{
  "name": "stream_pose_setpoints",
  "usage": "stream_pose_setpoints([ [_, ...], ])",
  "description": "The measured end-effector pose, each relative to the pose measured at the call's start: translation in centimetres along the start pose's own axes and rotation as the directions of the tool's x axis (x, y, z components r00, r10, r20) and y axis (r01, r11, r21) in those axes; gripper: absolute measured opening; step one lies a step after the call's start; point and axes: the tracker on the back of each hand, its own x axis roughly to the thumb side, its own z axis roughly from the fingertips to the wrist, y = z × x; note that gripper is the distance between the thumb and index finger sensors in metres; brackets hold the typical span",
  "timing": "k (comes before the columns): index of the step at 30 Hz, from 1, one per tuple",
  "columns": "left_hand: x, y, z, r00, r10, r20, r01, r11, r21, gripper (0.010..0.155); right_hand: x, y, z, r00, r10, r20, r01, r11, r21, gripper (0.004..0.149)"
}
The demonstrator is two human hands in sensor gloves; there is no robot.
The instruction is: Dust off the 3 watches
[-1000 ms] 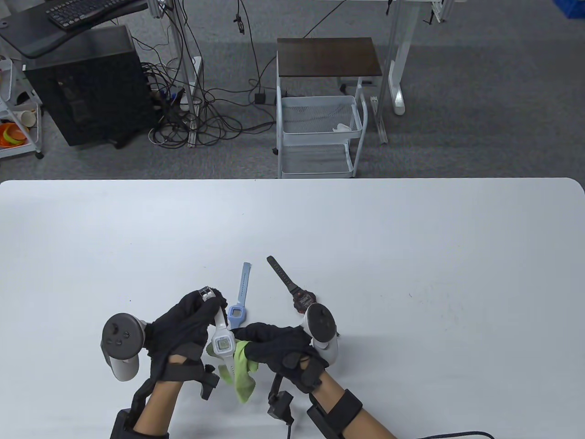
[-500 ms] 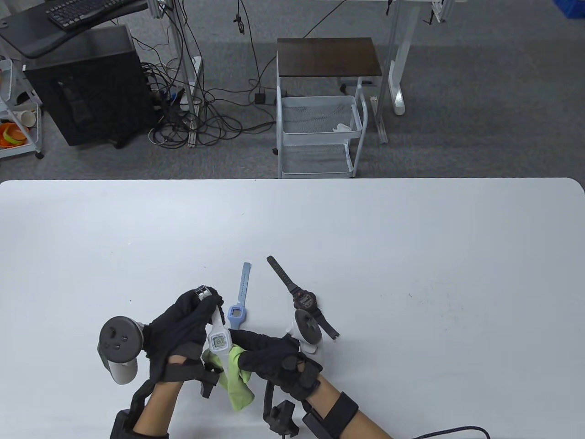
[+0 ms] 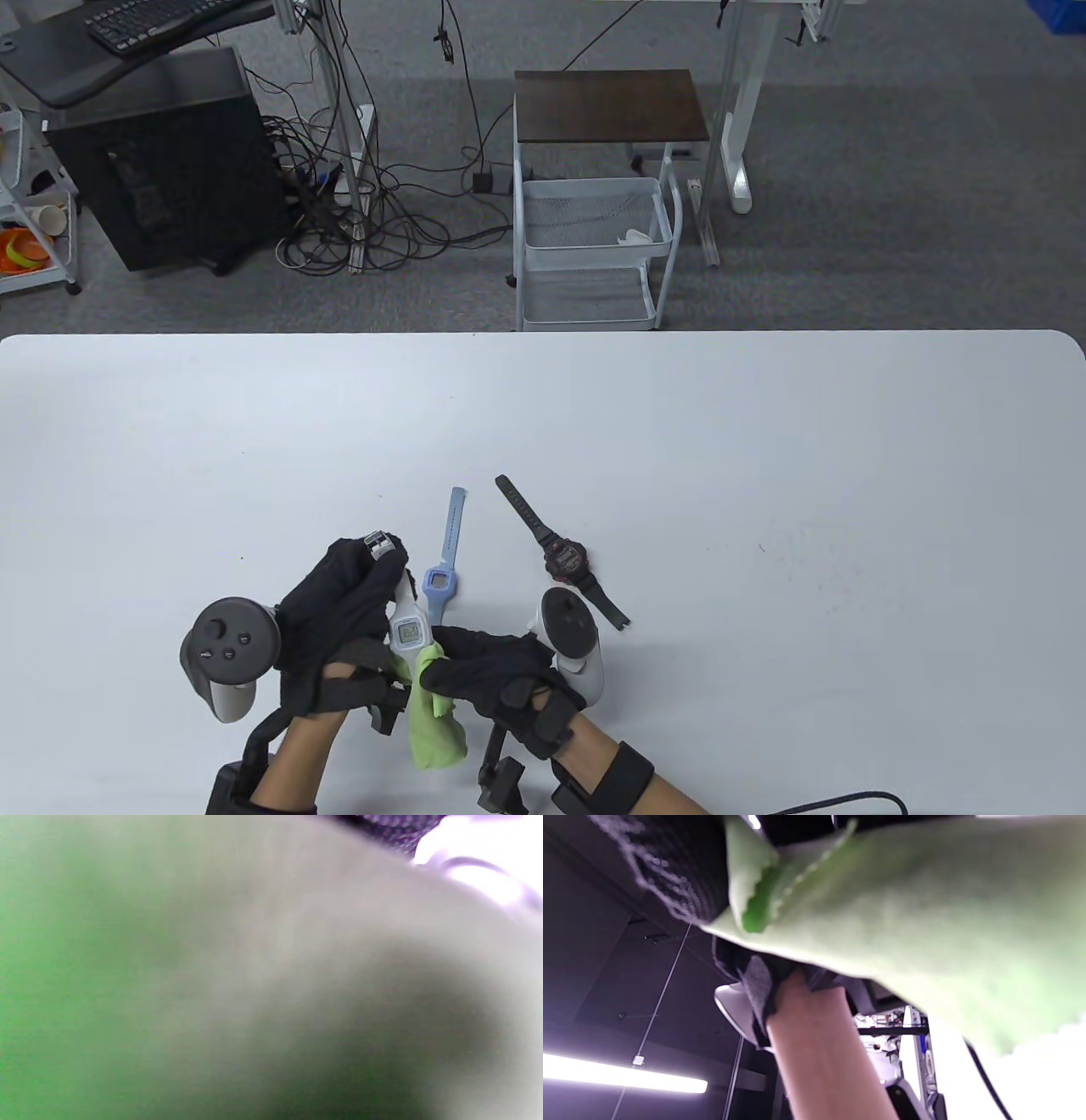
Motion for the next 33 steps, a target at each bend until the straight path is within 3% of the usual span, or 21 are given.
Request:
stream_pose_setpoints([
  [4, 0.1, -0.3, 0.0, 1.0, 0.002, 0.007, -0.002, 1.0, -0.014, 0.047, -0.2, 0.2, 0.1, 0.999, -0.019, 0.036, 0.021, 0.998, -0.062, 0.054],
  [7, -0.2, -0.2, 0.0, 0.999, 0.044, -0.002, -0.044, 0.999, -0.014, 0.047, -0.2, -0.1, 0.2, 0.997, -0.019, 0.071, 0.029, 0.99, -0.14, 0.05],
  [11, -0.5, -0.2, -0.1, 0.994, 0.108, -0.015, -0.108, 0.994, -0.02, 0.047, 0.1, -0.8, 0.0, 0.994, 0.063, 0.092, -0.047, 0.984, -0.171, 0.049],
  [22, -0.9, -0.2, -0.2, 0.987, 0.156, -0.028, -0.156, 0.987, -0.022, 0.047, -0.1, -1.4, 0.0, 0.996, 0.064, 0.065, -0.052, 0.983, -0.175, 0.051],
  [33, -0.8, -0.2, -0.2, 0.989, 0.146, -0.022, -0.146, 0.989, -0.023, 0.047, 0.1, -1.4, 0.0, 0.986, 0.164, 0.036, -0.156, 0.973, -0.168, 0.049],
])
